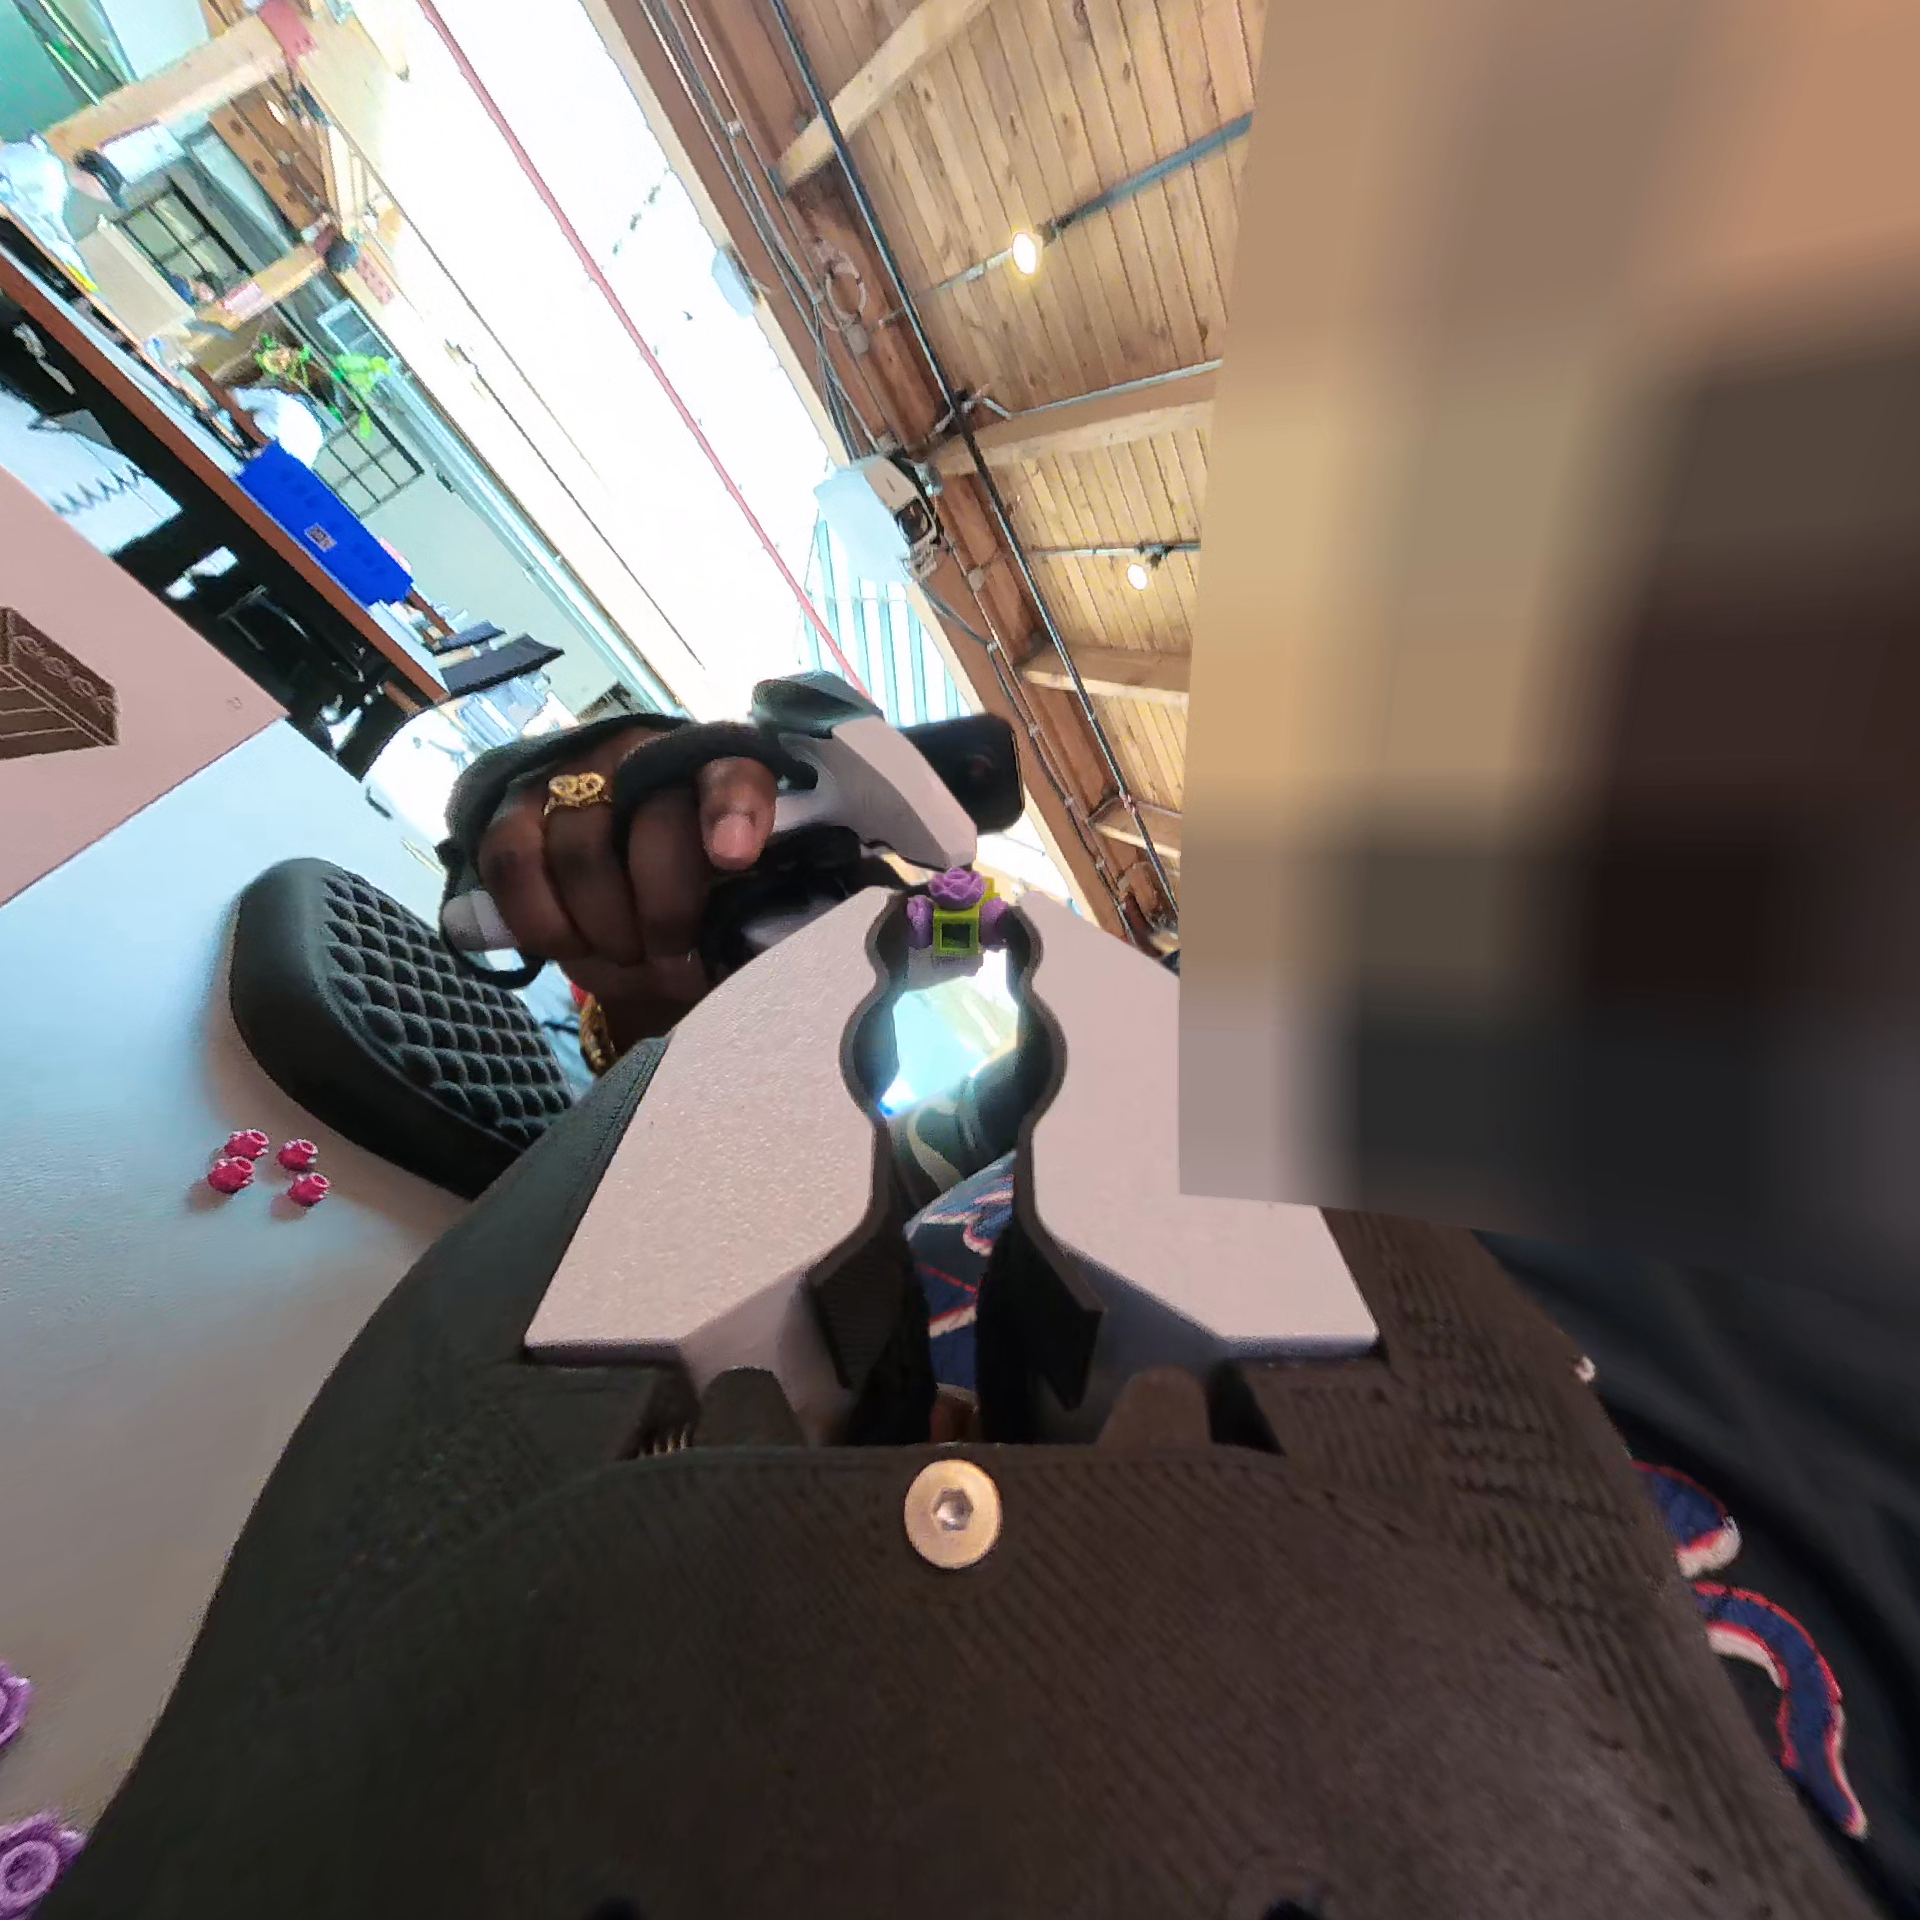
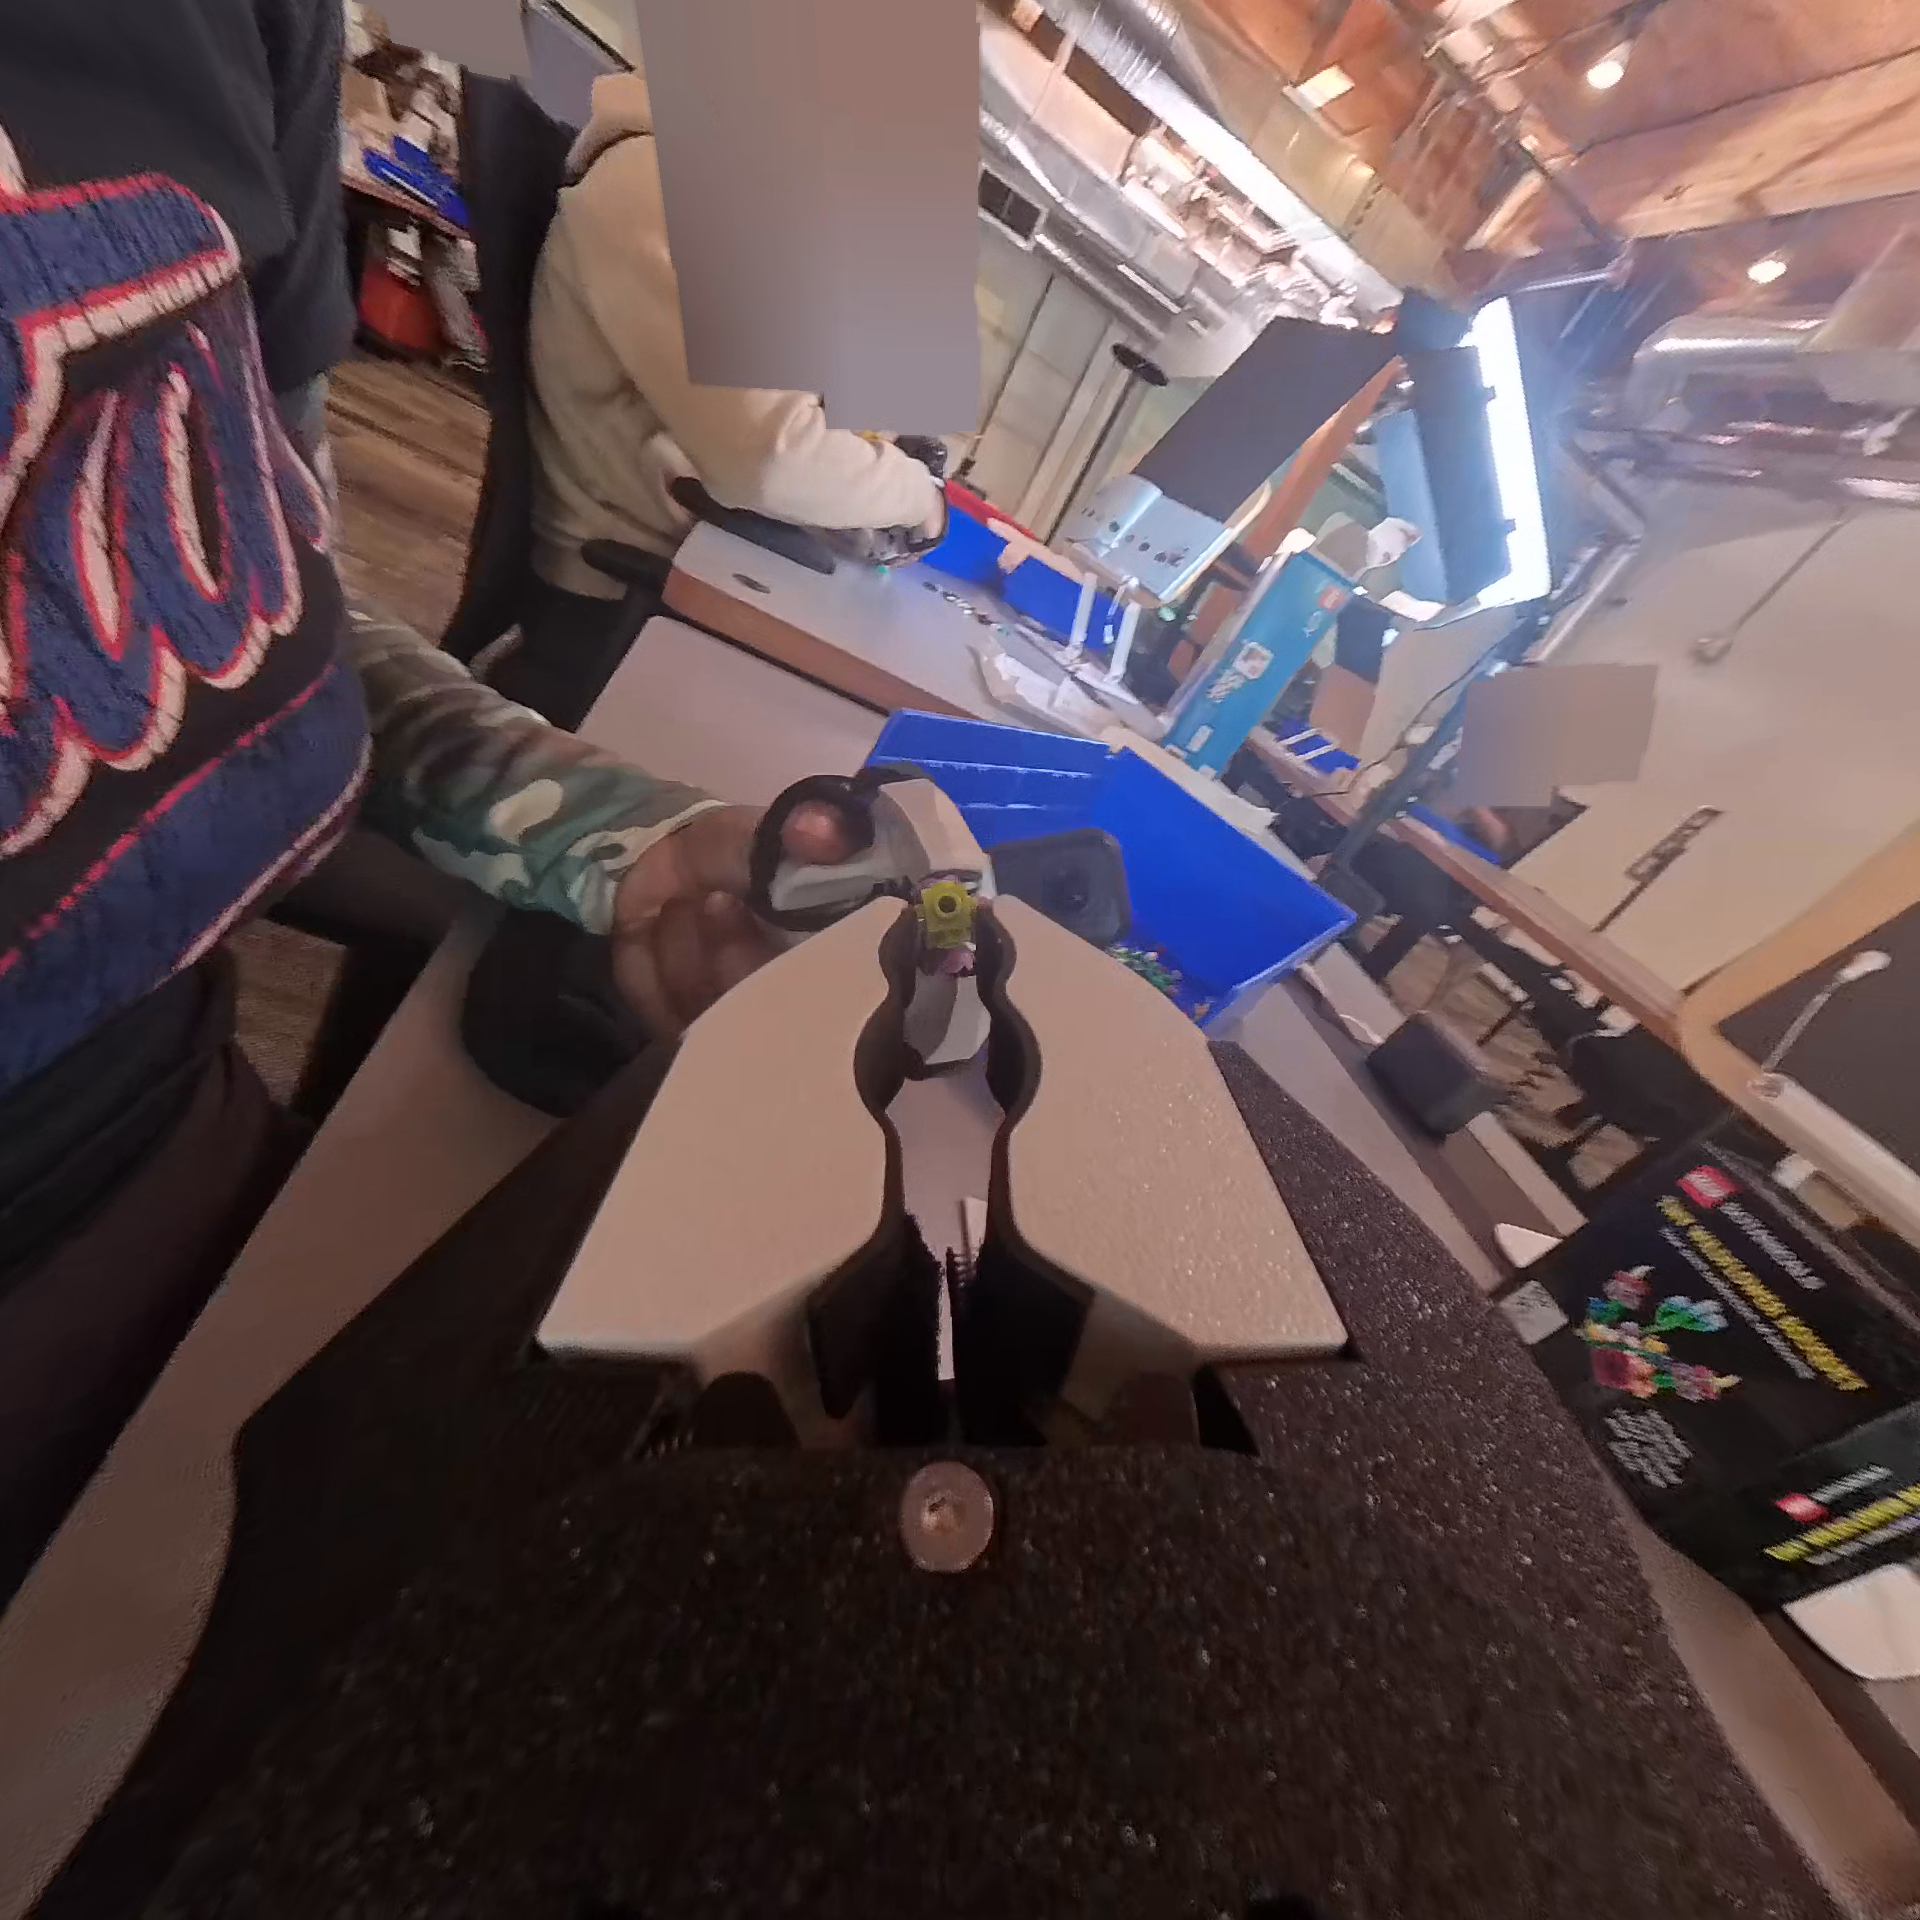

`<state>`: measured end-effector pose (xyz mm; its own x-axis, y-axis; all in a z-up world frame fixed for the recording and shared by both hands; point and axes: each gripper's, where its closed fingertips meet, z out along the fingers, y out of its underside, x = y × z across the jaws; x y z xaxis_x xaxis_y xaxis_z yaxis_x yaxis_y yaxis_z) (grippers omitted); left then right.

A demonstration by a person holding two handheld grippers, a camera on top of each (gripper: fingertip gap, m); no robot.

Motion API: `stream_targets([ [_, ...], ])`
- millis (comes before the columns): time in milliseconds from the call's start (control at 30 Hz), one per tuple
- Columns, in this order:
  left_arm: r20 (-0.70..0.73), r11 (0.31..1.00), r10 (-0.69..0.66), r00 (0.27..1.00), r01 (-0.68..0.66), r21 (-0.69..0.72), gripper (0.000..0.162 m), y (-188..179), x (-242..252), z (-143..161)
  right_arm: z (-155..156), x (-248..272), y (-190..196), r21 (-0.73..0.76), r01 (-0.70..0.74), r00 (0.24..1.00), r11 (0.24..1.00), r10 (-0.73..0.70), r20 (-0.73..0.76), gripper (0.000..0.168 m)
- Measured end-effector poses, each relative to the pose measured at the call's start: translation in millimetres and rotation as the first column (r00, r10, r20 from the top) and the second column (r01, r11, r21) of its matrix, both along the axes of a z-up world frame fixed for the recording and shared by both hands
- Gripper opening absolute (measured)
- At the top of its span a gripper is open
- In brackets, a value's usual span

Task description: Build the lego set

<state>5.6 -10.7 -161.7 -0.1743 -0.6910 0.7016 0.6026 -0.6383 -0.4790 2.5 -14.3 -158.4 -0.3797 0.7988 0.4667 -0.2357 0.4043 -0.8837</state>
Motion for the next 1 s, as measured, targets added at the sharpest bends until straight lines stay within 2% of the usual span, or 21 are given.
stream_targets([
  [133,0.071,0.999,0.046,0.996,-0.044,-0.027,0.018,3,-4,3,3,-2,1,0.038,0.056,0.995,0.998,-0.052,-0.086,0.011],
  [267,0.177,1.000,0.017,0.984,-0.013,-0.024,0.018,-2,-1,14,16,1,-4,-0.049,0.003,0.984,0.999,-0.012,-0.178,0.011],
  [433,0.276,1.000,-0.001,0.961,0.000,0.005,0.017,-7,-2,27,29,0,-10,-0.060,-0.021,0.969,0.998,0.005,-0.248,0.011],
  [633,0.273,0.999,0.025,0.962,-0.033,0.025,0.018,-11,-3,28,29,0,-13,-0.070,-0.051,0.968,0.996,0.032,-0.251,0.011],
  [800,0.219,0.990,0.038,0.975,-0.066,0.123,0.018,-18,-2,32,36,2,-19,-0.068,-0.062,0.971,0.996,0.044,-0.234,0.012],
  [933,0.240,0.982,0.079,0.968,-0.117,0.147,0.018,-17,-5,35,32,-5,-19,-0.075,-0.025,0.989,0.997,0.014,-0.150,0.020],
  [967,0.245,0.982,0.088,0.966,-0.126,0.143,0.018,-17,-6,35,32,-5,-20,-0.090,-0.028,0.991,0.996,0.016,-0.135,0.020],
  [1000,0.248,0.982,0.093,0.964,-0.130,0.138,0.018,-16,-5,34,33,-5,-20,-0.111,-0.032,0.992,0.993,0.017,-0.128,0.012],
])
